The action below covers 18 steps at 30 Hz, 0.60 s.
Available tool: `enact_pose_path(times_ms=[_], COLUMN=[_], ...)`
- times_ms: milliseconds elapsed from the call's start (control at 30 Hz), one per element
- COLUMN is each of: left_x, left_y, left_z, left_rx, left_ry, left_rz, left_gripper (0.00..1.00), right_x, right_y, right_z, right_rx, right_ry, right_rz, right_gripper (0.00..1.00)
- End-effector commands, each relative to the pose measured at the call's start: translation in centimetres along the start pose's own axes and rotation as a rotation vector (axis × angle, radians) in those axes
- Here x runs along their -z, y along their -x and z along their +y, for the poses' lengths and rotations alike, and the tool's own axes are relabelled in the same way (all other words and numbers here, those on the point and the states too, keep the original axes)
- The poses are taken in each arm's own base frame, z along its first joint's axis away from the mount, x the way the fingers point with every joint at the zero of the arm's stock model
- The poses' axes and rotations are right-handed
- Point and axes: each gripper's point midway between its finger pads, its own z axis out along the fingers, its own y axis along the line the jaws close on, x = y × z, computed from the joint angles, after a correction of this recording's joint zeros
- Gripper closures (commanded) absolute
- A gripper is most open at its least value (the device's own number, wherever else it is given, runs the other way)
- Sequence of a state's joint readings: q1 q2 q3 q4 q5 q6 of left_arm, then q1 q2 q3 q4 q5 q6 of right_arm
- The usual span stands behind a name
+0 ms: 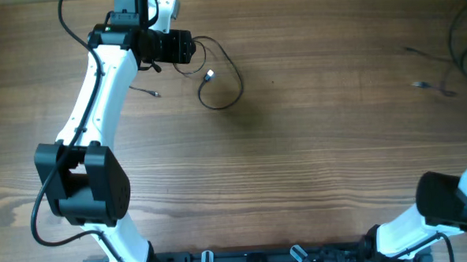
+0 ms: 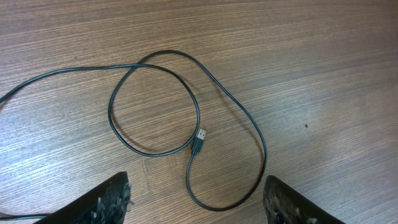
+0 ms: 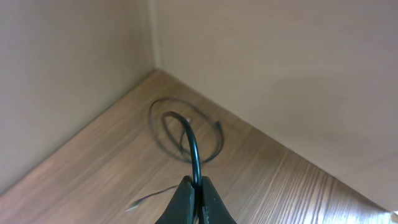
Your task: Untangle cables
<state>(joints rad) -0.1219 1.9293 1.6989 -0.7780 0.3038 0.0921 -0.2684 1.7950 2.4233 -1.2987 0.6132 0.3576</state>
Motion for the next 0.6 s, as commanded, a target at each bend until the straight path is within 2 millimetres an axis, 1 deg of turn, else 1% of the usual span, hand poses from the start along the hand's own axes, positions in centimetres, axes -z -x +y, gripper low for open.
enact_pose_path(times_ms=[0, 167, 233, 300, 400, 500, 567], left_x=[1.5, 1.3, 1.3, 1.2, 1.1, 0.9, 0.9], left_y=[0.8, 0.8, 0.9, 1.0, 1.2, 1.2, 1.2], left_z=[-0.3, -0.8, -1.2, -1.6, -2.3, -3.0, -3.1], left_rx=[-0.02, -0.029, -0.036, -0.044, -0.06, -0.072, -0.074], left_ry=[0.01, 0.005, 0.0, -0.004, -0.013, -0.02, -0.022], left_rz=[-0.039, -0.038, -0.04, -0.045, -0.051, -0.051, -0.051], left_gripper=[0.3, 0.3, 0.3, 0.29, 0.29, 0.29, 0.29], right_x=[0.0, -1.8, -2.7, -3.8, -5.5, -7.4, -8.8], right_y=[2.0, 2.9, 2.9, 2.6, 1.9, 0.9, 0.2], right_z=[-3.1, -8.1, -9.7, -10.4, -11.1, -11.3, -11.0], right_rx=[-0.087, -0.165, -0.195, -0.218, -0.229, -0.252, -0.247], right_ry=[0.038, -0.047, -0.047, -0.022, -0.031, -0.05, -0.048], right_rz=[-0.025, -0.028, -0.012, 0.016, 0.054, 0.099, 0.129], right_gripper=[0.96, 0.96, 0.96, 0.96, 0.95, 0.96, 0.96])
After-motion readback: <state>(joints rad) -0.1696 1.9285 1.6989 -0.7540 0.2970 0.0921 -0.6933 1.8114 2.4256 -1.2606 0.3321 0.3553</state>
